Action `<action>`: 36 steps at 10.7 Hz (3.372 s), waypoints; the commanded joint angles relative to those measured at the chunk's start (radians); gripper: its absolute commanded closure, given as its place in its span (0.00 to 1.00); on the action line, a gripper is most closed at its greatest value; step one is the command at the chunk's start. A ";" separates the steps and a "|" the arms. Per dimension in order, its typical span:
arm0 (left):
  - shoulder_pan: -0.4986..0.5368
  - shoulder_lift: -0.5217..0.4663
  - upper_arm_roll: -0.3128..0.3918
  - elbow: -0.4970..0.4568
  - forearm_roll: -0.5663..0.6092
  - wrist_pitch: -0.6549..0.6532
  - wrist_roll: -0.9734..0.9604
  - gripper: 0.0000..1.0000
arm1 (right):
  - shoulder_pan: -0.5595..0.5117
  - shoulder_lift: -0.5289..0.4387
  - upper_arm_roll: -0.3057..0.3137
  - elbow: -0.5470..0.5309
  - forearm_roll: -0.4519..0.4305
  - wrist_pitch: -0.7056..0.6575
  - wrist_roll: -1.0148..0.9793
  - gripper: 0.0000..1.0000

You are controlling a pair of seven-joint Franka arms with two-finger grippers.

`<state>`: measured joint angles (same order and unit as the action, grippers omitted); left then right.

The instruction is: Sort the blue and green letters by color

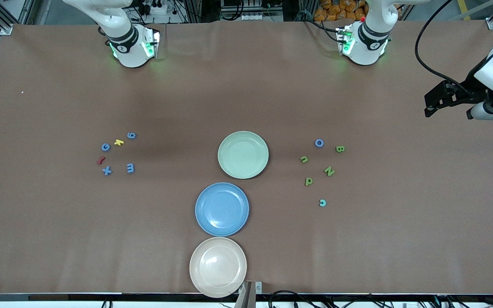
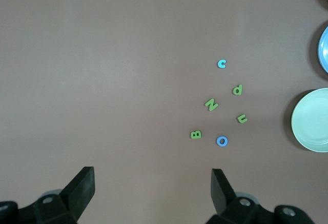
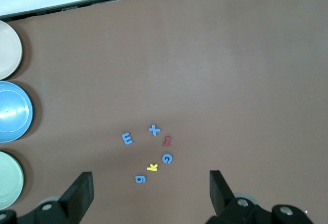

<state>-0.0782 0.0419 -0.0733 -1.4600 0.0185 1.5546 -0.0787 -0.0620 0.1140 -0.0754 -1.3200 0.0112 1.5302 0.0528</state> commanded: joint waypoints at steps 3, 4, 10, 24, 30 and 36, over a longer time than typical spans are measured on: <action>0.011 0.007 0.004 -0.005 -0.009 -0.010 0.013 0.00 | -0.009 -0.014 0.022 -0.073 0.015 0.008 -0.005 0.00; 0.008 0.025 0.004 -0.025 -0.014 -0.016 0.011 0.00 | -0.012 -0.022 0.040 -0.091 0.015 0.008 -0.005 0.00; 0.011 -0.008 0.000 -0.283 -0.040 0.109 0.005 0.00 | -0.071 -0.085 0.120 -0.199 0.015 0.070 -0.004 0.00; -0.207 0.312 -0.074 -0.505 0.017 0.810 -0.490 0.00 | -0.070 -0.136 0.141 -0.251 0.015 0.080 -0.031 0.00; -0.272 0.536 -0.065 -0.324 0.087 0.823 -0.516 0.00 | -0.070 -0.129 0.141 -0.254 0.015 0.079 -0.041 0.00; -0.281 0.613 -0.065 -0.271 0.153 0.823 -0.553 0.00 | -0.073 -0.113 0.146 -0.275 0.015 0.094 -0.042 0.01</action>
<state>-0.3422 0.6046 -0.1491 -1.7901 0.1358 2.3820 -0.5966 -0.1184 0.0086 0.0582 -1.5702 0.0129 1.6074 0.0262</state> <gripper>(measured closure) 0.000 0.000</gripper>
